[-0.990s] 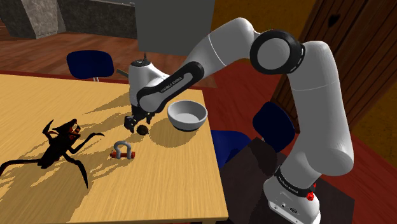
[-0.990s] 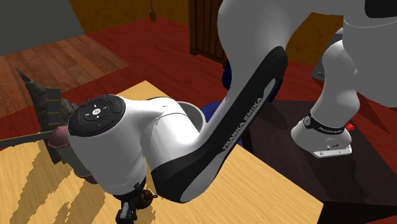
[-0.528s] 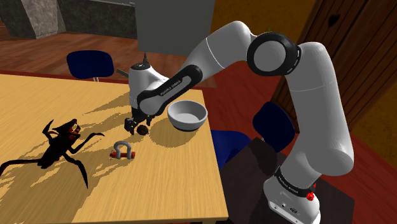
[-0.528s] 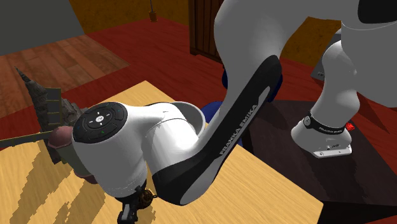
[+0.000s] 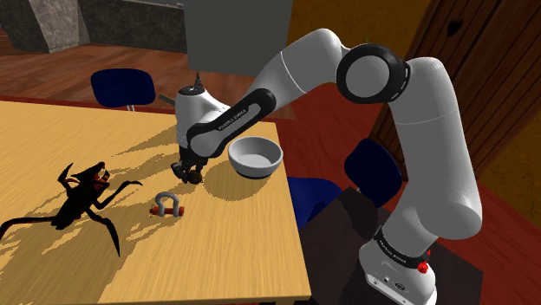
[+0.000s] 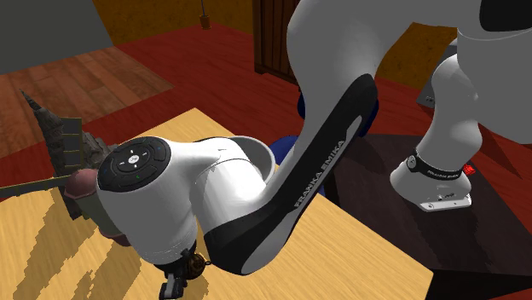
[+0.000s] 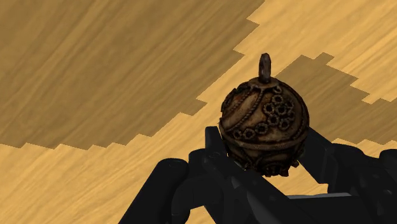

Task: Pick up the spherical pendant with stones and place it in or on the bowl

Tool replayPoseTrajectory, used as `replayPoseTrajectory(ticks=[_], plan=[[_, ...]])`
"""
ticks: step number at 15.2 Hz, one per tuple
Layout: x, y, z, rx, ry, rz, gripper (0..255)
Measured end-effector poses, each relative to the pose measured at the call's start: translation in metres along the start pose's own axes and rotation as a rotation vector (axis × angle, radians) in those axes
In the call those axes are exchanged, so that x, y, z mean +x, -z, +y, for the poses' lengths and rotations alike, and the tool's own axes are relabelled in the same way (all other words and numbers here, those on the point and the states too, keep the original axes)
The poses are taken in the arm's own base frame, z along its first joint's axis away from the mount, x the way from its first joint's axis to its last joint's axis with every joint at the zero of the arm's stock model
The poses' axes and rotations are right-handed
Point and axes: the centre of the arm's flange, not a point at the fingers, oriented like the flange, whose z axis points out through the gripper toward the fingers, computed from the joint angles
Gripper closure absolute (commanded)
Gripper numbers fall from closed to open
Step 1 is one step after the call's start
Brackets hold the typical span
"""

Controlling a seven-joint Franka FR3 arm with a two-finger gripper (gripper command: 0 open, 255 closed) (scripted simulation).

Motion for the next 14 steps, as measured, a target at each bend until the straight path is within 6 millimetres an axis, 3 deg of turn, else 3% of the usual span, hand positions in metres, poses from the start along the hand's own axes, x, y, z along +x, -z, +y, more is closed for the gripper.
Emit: replayPoseTrajectory(ticks=[6,14], plan=[[0.000,0.002,0.000,0.000,0.000,0.000,255],[0.004,0.041,-0.001,0.000,0.000,0.000,255]])
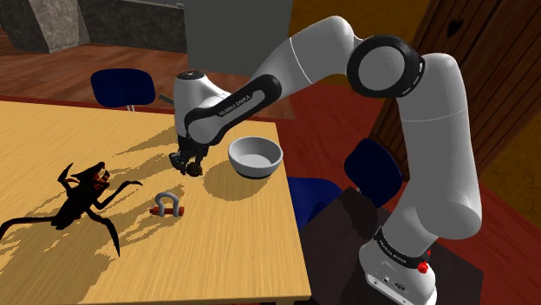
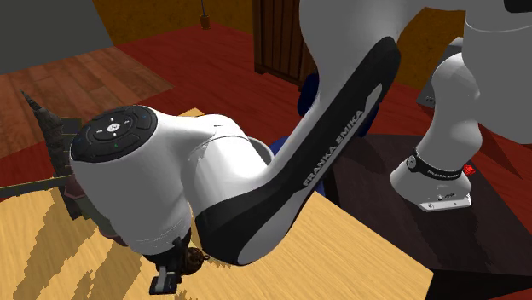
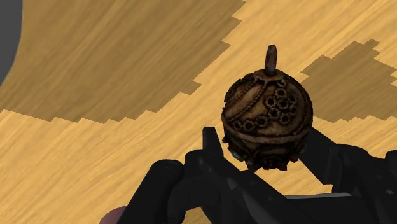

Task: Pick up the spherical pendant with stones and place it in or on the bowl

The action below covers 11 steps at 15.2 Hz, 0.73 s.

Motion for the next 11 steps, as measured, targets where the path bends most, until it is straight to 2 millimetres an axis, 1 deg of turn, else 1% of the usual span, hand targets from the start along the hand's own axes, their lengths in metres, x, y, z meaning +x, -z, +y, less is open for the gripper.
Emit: replayPoseTrajectory(ticks=[11], plan=[[0.009,0.058,0.000,0.000,0.000,0.000,255]])
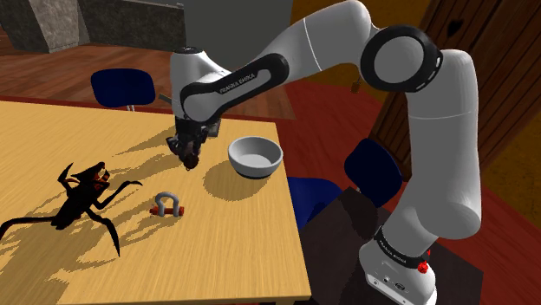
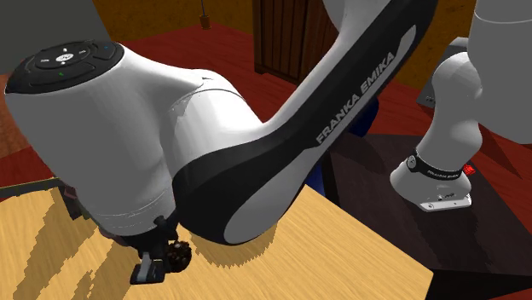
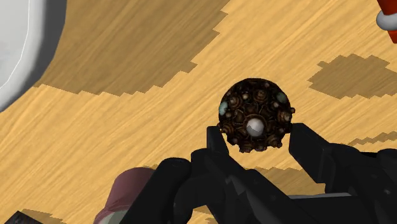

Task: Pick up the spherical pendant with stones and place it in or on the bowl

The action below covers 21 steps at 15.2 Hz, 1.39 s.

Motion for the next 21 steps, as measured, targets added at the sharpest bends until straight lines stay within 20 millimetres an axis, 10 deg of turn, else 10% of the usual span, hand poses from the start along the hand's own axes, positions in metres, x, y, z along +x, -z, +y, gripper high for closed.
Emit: replayPoseTrajectory(ticks=[11,21], plan=[[0.003,0.053,0.006,0.000,0.000,0.000,255],[-0.036,0.059,0.127,0.000,-0.001,-0.001,255]])
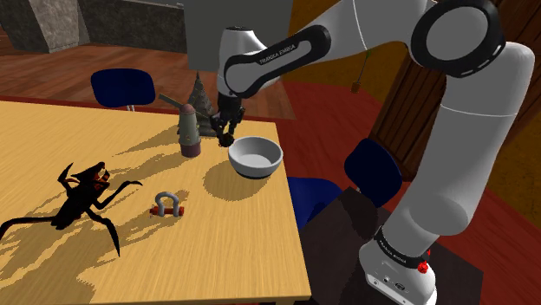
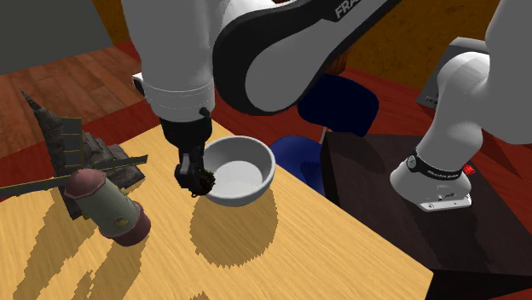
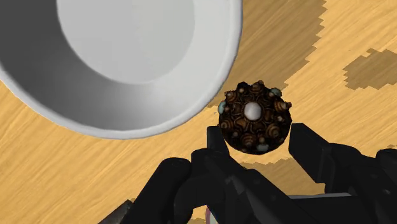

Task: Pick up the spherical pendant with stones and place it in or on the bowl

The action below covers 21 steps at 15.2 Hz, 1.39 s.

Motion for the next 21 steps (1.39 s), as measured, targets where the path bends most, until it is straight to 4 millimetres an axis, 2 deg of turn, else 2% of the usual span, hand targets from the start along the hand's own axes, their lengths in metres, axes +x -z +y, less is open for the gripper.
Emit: replayPoseTrajectory(ticks=[4,7,8,11,21], plan=[[-0.020,0.001,0.046,0.000,0.000,0.000,255],[-0.037,0.003,0.088,0.000,-0.001,0.000,255],[-0.039,0.001,0.096,0.000,-0.001,0.000,255],[-0.044,-0.013,0.104,0.000,0.001,0.000,255],[-0.050,-0.062,0.104,0.000,0.001,0.000,255]])
